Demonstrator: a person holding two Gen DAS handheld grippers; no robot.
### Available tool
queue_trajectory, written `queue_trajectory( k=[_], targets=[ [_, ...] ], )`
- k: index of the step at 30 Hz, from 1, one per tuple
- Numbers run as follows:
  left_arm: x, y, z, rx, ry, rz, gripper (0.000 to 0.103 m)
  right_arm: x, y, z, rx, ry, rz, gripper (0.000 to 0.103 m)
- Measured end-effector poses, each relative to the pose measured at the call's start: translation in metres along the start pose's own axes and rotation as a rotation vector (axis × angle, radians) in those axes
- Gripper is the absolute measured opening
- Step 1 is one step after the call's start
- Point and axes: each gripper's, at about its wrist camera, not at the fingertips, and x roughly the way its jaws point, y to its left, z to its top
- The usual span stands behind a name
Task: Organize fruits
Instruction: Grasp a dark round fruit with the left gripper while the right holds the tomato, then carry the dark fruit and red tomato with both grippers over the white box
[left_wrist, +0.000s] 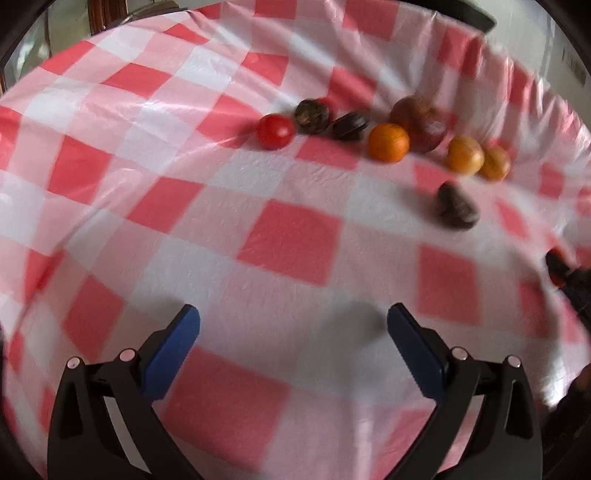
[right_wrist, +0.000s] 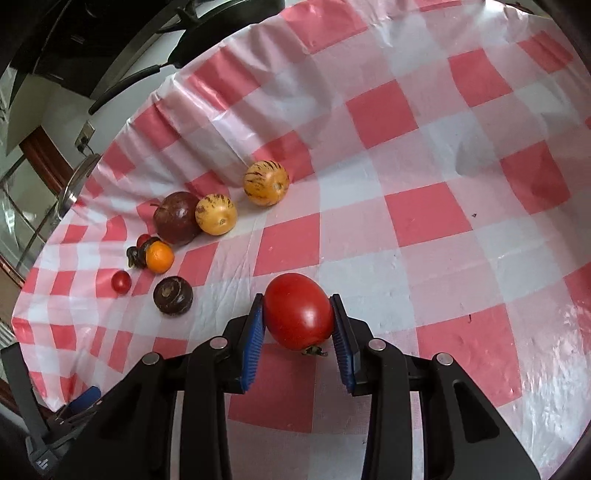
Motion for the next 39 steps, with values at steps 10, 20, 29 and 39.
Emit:
queue_trajectory(
  k=[10, 20, 29, 39],
  targets=[
    [0.020, -0.095, 0.043, 0.185, -0.074, -0.070, 0.083, -0.007, -0.004, -0.001, 0.002, -0.008, 0.027, 0.035],
    [0.017, -0.110, 0.039, 0.216, -0.105, -0.114, 0.041, -0.008, -0.004, -0.001, 0.003, -0.012, 0.037, 0.035],
    [0.005, -0.080, 0.020, 0.160, -0.109, -0.129, 0.041, -0.007, -0.003, 0.000, 0.009, -0.009, 0.037, 0.035],
    [-0.040, -0.042, -0.025, 0.126, -0.135, -0.098, 0.041, -0.004, -0.005, -0.001, 0.024, 0.001, 0.016, 0.035]
  ],
)
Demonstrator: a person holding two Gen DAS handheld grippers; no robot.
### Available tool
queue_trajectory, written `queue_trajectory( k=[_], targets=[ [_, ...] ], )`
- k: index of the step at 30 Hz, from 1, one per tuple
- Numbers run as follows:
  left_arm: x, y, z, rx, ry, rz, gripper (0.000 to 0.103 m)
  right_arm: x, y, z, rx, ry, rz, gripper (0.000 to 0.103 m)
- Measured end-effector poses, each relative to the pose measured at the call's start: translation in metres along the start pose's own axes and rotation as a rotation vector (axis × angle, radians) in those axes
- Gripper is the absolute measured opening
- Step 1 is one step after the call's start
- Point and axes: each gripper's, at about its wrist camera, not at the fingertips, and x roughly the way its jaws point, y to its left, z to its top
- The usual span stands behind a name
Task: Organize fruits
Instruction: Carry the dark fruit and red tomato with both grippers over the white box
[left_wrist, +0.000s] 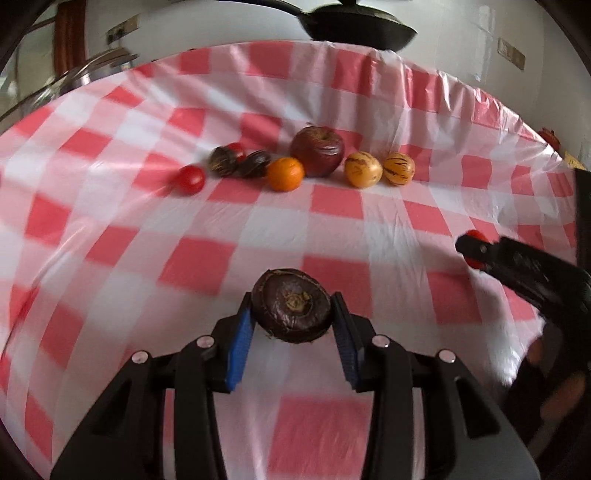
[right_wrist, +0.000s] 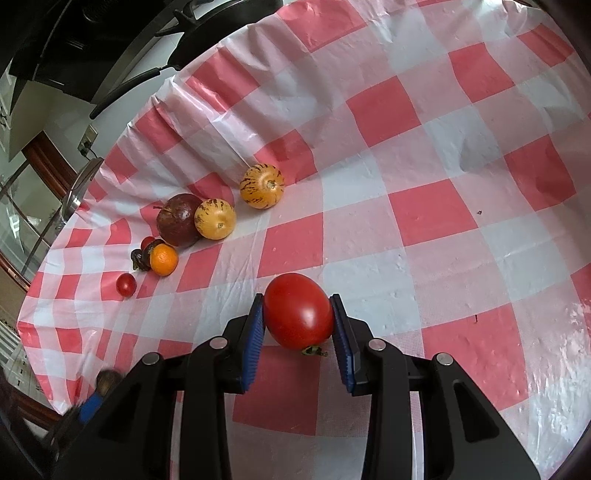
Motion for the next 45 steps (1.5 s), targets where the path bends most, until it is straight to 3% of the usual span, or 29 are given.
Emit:
queue_trajectory(
  k=[5, 17, 27, 45],
  targets=[
    [-0.046, 0.024, -0.033, -0.007, -0.026, 0.042, 0.041, -0.012, 0.011, -0.011, -0.037, 0.007, -0.047, 0.035],
    [-0.125, 0.098, -0.106, -0.064, -0.072, 0.112, 0.041, -0.075, 0.091, -0.114, -0.173, 0.065, 0.103, 0.036],
    [-0.163, 0.135, -0.149, -0.059, -0.094, 0.172, 0.042, -0.101, 0.163, -0.192, -0.405, 0.126, 0.172, 0.036],
    [-0.202, 0.201, -0.205, -0.173, -0.106, 0.242, 0.042, -0.116, 0.231, -0.267, -0.631, 0.207, 0.272, 0.036]
  ],
)
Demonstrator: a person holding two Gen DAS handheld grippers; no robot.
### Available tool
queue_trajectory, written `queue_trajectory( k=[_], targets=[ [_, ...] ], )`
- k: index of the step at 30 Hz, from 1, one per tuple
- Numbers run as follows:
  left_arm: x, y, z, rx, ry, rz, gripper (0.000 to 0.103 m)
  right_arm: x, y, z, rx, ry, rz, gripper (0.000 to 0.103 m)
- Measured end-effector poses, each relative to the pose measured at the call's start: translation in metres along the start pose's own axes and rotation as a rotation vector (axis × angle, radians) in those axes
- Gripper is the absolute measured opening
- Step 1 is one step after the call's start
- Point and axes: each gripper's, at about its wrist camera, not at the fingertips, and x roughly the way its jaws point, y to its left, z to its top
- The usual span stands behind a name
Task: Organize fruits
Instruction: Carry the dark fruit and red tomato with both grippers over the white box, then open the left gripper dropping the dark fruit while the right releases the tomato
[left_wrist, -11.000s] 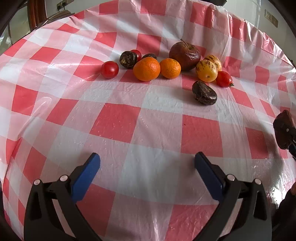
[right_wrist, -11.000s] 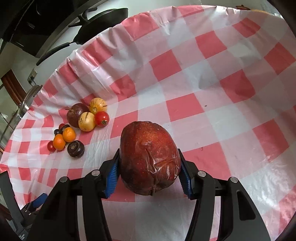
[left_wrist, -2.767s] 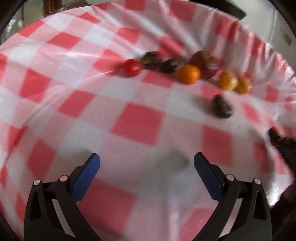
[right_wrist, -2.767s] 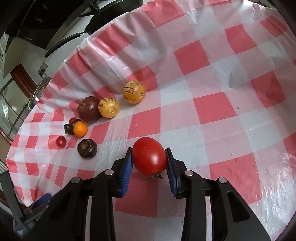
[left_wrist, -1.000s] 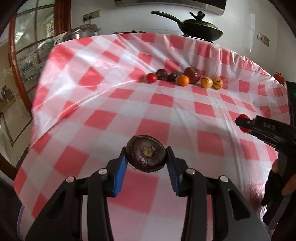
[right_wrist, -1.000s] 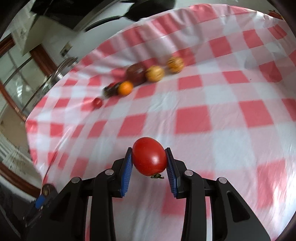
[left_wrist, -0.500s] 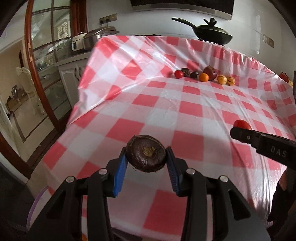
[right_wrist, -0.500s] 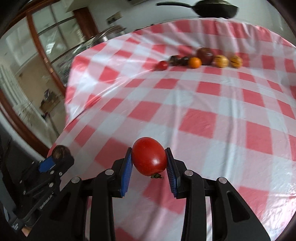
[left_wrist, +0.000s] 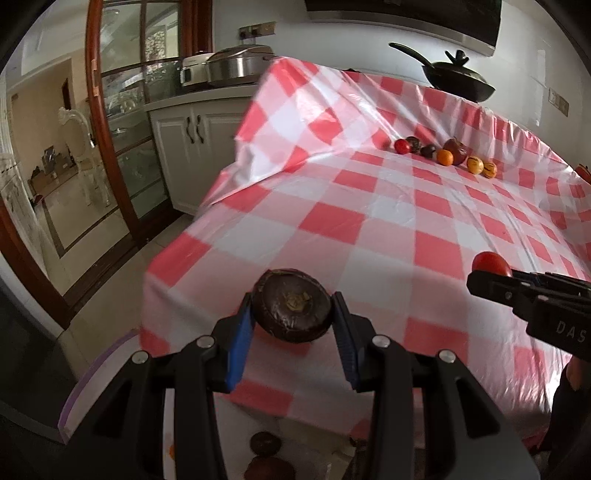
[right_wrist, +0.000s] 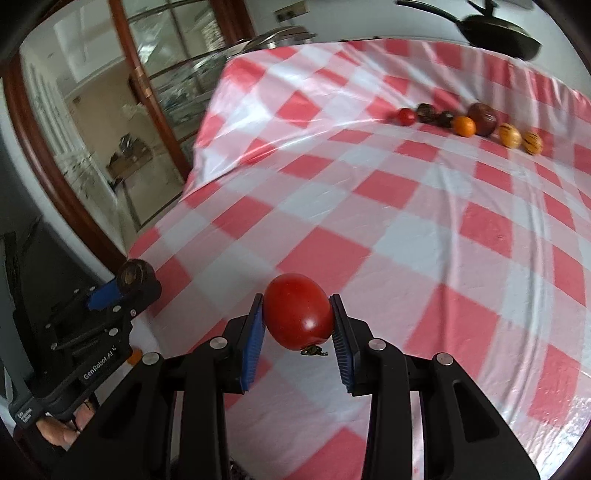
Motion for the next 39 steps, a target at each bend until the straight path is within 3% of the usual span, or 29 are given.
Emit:
queue_trajectory(
  k=[8, 14, 25, 32, 39],
  targets=[
    [-0.029, 0.058, -0.034, -0.090, -0.011, 0.065, 0.042, 0.001, 0.063, -0.017, -0.194, 0.011, 0.080, 0.036],
    [-0.030, 0.104, -0.068, -0.148, 0.066, 0.142, 0.042, 0.010, 0.119, -0.043, -0.389, 0.045, 0.173, 0.036],
    [0.029, 0.150, -0.139, -0.168, 0.394, 0.290, 0.042, 0.087, 0.200, -0.127, -0.681, 0.404, 0.299, 0.036],
    [0.046, 0.175, -0.160, -0.234, 0.477, 0.331, 0.042, 0.112, 0.240, -0.179, -0.931, 0.536, 0.313, 0.036],
    [0.054, 0.186, -0.170, -0.253, 0.517, 0.360, 0.042, 0.115, 0.236, -0.201, -1.010, 0.567, 0.296, 0.037]
  ],
)
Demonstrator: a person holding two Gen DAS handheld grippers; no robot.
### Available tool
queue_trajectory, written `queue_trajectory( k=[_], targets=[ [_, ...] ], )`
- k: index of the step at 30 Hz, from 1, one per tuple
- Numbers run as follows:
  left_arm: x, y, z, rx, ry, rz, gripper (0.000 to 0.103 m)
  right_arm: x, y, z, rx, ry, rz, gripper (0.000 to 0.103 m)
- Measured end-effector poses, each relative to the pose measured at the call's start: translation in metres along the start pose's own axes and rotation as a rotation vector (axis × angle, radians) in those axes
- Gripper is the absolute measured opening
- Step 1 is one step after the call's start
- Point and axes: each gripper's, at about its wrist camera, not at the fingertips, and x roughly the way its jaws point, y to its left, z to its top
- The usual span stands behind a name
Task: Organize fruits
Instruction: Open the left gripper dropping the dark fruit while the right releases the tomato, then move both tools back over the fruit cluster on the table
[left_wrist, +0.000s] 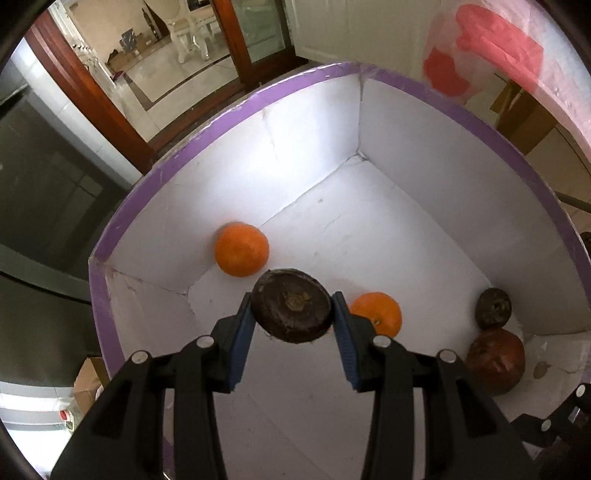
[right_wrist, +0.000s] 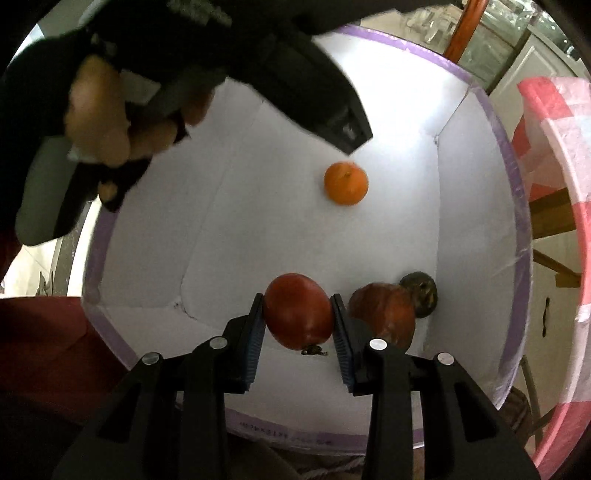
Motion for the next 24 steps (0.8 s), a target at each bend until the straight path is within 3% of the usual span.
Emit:
queue_trajectory(
  k=[1, 2, 4, 6, 11, 14, 18, 24],
  targets=[
    [-0.001, 0.001, 0.001, -0.006, -0.005, 0.002, 0.043, 0.000, 0.000, -0.001, 0.002, -0.002, -0.002, 0.041],
    [-0.003, 0.002, 0.001, -0.012, -0.009, 0.006, 0.044, -0.002, -0.001, -0.001, 0.006, -0.009, -0.003, 0.055],
    [-0.005, 0.003, 0.001, -0.017, -0.013, 0.011, 0.067, -0.009, -0.003, -0.004, 0.012, -0.039, 0.000, 0.072],
    [-0.008, 0.003, 0.002, -0.022, -0.026, 0.025, 0.081, -0.017, -0.002, -0.001, 0.010, -0.072, -0.008, 0.073],
    [-0.024, -0.003, 0.010, -0.027, -0.083, 0.073, 0.086, -0.051, -0.007, -0.002, 0.023, -0.169, -0.040, 0.075],
    [-0.049, -0.006, 0.021, -0.061, -0.184, 0.107, 0.092, -0.085, -0.017, -0.003, 0.050, -0.284, -0.066, 0.079],
    [-0.110, -0.020, 0.037, -0.098, -0.419, 0.079, 0.101, -0.143, -0.039, -0.015, 0.129, -0.450, -0.178, 0.082],
    [-0.202, -0.075, 0.056, 0.017, -0.727, -0.001, 0.102, -0.225, -0.082, -0.065, 0.326, -0.685, -0.422, 0.087]
  ],
)
